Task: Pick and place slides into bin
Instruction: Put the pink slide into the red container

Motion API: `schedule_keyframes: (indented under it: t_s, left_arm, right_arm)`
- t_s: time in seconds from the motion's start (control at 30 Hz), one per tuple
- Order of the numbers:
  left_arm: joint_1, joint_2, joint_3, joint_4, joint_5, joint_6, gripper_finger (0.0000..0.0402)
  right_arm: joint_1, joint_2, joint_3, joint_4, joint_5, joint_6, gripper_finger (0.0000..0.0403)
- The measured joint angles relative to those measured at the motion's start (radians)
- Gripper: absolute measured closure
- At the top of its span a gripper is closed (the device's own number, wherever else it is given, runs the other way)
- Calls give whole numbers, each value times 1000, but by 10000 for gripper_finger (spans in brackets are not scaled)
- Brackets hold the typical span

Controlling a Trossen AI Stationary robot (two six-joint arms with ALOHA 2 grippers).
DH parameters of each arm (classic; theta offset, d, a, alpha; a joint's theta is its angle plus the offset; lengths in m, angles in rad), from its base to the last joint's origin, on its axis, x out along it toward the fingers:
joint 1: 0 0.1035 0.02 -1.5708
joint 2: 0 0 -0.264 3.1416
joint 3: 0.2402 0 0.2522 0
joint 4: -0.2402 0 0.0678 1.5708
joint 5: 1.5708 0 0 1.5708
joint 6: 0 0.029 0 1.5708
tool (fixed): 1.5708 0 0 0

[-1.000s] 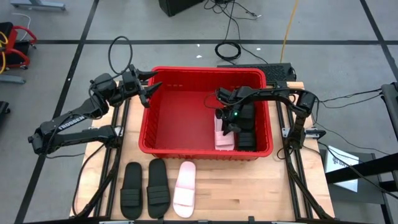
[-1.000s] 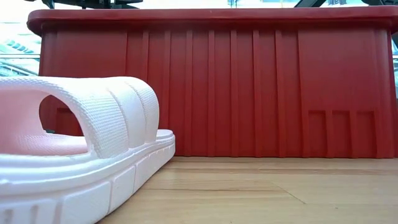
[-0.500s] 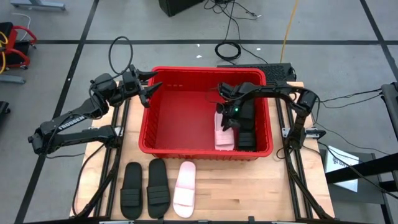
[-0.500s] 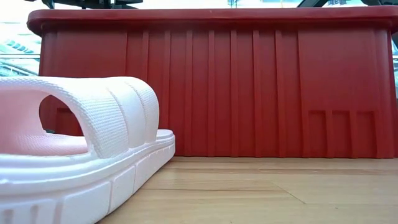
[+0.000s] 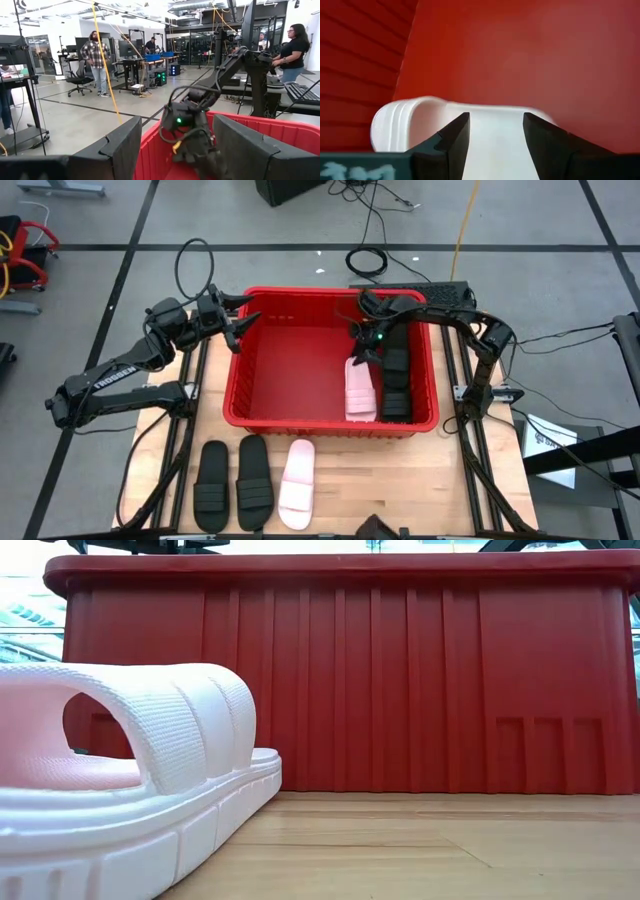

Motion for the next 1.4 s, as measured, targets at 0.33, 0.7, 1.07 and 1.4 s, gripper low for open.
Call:
schedule_keyframes:
  t_s: [0.33,0.7,1.07,1.4]
  left_arm:
    - [0,0,0,-22,-8,19,151]
    - [-3,0,0,-49,-8,6,151]
    - [-54,-10,0,-51,127,-1,151]
    - [-201,-78,0,-70,166,6,151]
  right_arm:
    - [-52,-38,72,225,-4,143,233]
    - [-12,-234,73,493,-7,311,236]
    - [153,-372,73,542,-7,337,238]
    - [333,-393,72,538,-6,384,238]
